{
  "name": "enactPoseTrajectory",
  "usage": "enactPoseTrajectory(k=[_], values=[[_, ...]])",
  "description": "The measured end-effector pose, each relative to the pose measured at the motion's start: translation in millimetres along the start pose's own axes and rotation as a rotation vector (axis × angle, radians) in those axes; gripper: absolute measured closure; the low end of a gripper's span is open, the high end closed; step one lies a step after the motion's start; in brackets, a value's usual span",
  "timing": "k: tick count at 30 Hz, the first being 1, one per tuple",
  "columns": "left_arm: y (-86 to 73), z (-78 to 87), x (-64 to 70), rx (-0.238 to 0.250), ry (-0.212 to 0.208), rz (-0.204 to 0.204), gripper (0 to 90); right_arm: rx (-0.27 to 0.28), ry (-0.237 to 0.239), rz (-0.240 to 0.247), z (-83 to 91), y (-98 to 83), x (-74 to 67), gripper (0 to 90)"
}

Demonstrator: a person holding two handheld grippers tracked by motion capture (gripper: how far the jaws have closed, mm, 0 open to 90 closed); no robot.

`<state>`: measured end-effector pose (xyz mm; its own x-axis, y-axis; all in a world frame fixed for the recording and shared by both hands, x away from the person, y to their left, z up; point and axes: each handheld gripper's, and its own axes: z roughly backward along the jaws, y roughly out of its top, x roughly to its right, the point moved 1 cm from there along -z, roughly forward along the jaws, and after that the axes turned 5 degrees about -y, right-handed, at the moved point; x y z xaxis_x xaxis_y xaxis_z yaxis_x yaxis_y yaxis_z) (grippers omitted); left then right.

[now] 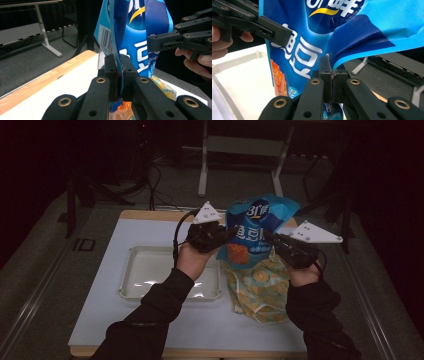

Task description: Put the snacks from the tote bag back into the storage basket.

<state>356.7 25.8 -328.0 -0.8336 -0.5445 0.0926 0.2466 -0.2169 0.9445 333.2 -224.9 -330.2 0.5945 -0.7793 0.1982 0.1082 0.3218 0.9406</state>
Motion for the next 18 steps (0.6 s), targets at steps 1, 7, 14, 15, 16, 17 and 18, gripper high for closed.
enactPoseTrajectory(k=[1, 7, 14, 15, 16, 17, 18], values=[[-0.3, 2.9, -1.0, 0.0, 0.006, -0.003, 87.7, -0.001, 0.003, 0.001, -1.5, 1.4, -1.8, 89.1], [-1.9, 19.1, -5.9, 0.004, 0.026, 0.005, 87.8, 0.008, 0.024, 0.012, -9.9, 9.2, -12.2, 89.1], [-4.5, 35.5, -10.9, 0.006, 0.051, 0.011, 87.8, 0.016, 0.047, 0.024, -19.8, 17.2, -24.0, 89.1], [-5.0, 37.7, -12.0, 0.005, 0.052, 0.016, 87.8, 0.016, 0.05, 0.026, -21.4, 18.1, -25.8, 89.1], [-5.5, 40.0, -12.7, 0.005, 0.056, 0.016, 87.8, 0.017, 0.053, 0.028, -22.9, 18.8, -27.3, 89.1], [-5.8, 41.6, -13.2, 0.005, 0.06, 0.015, 87.8, 0.019, 0.058, 0.028, -24.4, 19.6, -28.9, 89.1], [-6.4, 44.0, -14.3, 0.006, 0.062, 0.02, 87.8, 0.019, 0.059, 0.03, -25.4, 20.2, -30.2, 89.1]])
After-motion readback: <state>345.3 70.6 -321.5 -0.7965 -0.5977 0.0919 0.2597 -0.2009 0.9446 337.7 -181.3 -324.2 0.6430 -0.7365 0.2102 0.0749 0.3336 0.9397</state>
